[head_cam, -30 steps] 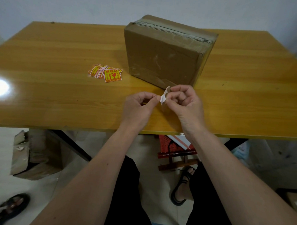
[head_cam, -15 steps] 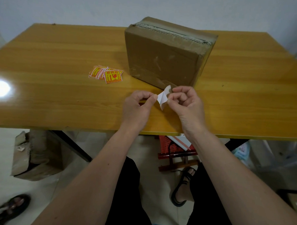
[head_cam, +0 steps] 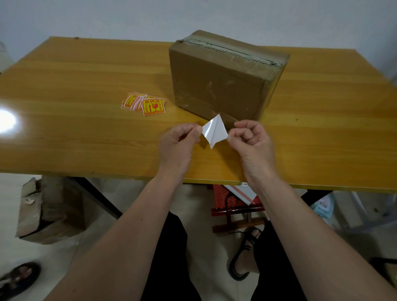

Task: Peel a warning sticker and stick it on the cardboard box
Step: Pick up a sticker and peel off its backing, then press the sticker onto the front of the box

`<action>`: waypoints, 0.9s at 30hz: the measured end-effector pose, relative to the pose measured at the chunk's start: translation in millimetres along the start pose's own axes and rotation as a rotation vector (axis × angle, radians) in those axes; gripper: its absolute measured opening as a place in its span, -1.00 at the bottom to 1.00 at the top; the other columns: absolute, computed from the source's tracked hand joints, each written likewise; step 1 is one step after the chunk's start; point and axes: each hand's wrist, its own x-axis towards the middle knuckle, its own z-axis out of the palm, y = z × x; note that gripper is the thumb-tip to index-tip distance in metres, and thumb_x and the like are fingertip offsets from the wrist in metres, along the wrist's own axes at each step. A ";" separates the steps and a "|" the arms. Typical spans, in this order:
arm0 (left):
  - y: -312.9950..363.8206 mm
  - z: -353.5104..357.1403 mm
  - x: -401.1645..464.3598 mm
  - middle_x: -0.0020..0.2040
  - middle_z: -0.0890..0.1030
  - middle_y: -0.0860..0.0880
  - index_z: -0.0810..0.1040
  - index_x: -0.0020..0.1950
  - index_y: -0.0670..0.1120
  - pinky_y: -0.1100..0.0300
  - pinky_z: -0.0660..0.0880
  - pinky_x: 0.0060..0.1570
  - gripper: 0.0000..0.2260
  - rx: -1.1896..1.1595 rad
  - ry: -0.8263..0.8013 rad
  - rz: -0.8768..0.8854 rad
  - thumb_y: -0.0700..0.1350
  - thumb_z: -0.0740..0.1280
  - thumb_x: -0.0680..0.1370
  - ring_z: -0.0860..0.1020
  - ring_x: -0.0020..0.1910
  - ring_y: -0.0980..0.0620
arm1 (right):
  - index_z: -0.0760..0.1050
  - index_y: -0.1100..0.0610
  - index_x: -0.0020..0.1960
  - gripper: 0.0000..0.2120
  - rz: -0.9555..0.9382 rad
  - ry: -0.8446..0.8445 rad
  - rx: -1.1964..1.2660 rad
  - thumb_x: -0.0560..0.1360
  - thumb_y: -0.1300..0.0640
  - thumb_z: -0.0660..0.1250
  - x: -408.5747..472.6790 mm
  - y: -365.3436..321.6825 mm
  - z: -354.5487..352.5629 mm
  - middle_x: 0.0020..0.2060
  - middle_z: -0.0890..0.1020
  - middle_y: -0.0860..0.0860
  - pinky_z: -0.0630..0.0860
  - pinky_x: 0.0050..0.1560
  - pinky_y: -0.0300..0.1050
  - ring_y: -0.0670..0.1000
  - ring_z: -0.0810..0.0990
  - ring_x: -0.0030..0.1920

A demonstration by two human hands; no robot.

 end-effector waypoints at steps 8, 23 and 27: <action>3.1 -8.0 1.6 0.01 0.67 -0.11 0.67 -0.15 0.00 0.03 0.51 0.17 -0.96 -0.221 0.012 -0.198 -0.09 0.42 0.47 0.59 0.12 -0.07 | 0.48 0.11 -0.04 -0.73 0.083 0.055 0.025 0.39 0.42 0.37 2.6 -3.2 -1.5 -0.35 0.57 -0.04 0.52 0.04 -0.19 -0.10 0.54 -0.22; 28.1 -6.8 -12.7 0.02 0.62 -0.11 0.55 -0.12 -0.10 0.18 0.52 -0.06 -0.95 -0.476 0.099 -0.333 -0.16 0.40 0.48 0.55 0.08 -0.01 | 0.50 0.13 -0.19 -0.79 0.196 0.095 -0.186 0.41 0.43 0.32 -2.6 -35.3 -38.8 -0.38 0.50 0.01 0.42 -0.28 -0.20 -0.05 0.43 -0.35; 37.1 3.6 -20.1 -0.04 0.61 -0.07 0.54 -0.17 -0.07 0.18 0.51 -0.03 -0.93 -0.414 0.128 -0.318 -0.16 0.41 0.47 0.53 0.03 0.03 | 0.54 0.16 -0.30 -0.80 0.209 0.214 -0.377 0.43 0.38 0.33 0.4 -43.6 -56.0 -0.32 0.57 0.04 0.45 -0.24 -0.18 -0.04 0.46 -0.35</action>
